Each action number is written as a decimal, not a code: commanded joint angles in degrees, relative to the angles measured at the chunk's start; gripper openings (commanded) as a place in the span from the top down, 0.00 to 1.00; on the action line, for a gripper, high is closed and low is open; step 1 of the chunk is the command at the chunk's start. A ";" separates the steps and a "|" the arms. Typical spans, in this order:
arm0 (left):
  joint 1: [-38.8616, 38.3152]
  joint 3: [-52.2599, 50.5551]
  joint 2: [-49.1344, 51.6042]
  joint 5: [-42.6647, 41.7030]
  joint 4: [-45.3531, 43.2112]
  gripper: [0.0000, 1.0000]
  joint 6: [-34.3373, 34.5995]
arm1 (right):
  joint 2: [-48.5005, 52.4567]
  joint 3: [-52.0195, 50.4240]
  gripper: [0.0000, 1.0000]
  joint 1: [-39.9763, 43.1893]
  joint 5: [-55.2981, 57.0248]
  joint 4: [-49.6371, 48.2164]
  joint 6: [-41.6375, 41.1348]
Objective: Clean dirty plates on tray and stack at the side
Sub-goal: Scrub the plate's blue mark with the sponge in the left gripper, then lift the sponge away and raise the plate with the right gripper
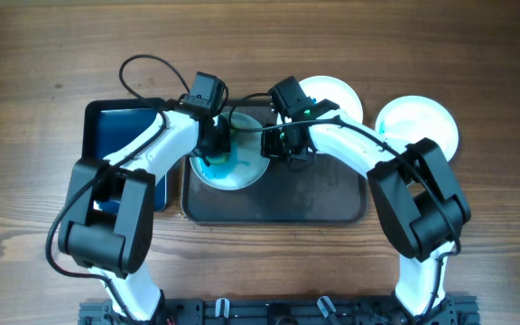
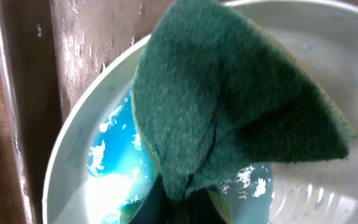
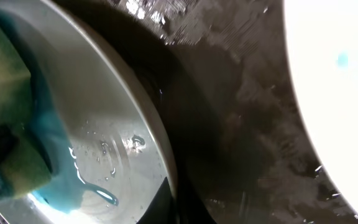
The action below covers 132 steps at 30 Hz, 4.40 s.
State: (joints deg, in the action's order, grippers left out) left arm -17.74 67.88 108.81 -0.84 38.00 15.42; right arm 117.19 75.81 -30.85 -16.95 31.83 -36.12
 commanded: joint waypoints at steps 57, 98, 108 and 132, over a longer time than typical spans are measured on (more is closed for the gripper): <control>-5.31 -1.49 1.46 3.17 9.77 0.96 14.01 | 1.38 0.74 0.96 1.46 -1.18 -0.09 -0.02; -5.77 -1.42 1.44 -1.77 -16.44 0.96 8.46 | 1.38 0.68 0.96 1.46 -2.47 -0.81 0.11; 5.29 13.20 -6.69 1.16 4.94 0.96 9.25 | 1.09 0.94 0.96 1.40 -4.17 -0.79 3.10; 14.58 14.43 -12.44 -7.93 7.02 0.96 12.28 | -19.80 4.70 0.96 -27.76 92.04 11.50 16.61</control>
State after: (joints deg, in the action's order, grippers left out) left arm -3.36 81.82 96.33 -7.55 45.01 26.94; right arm 98.54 79.24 -55.53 56.82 43.70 -20.62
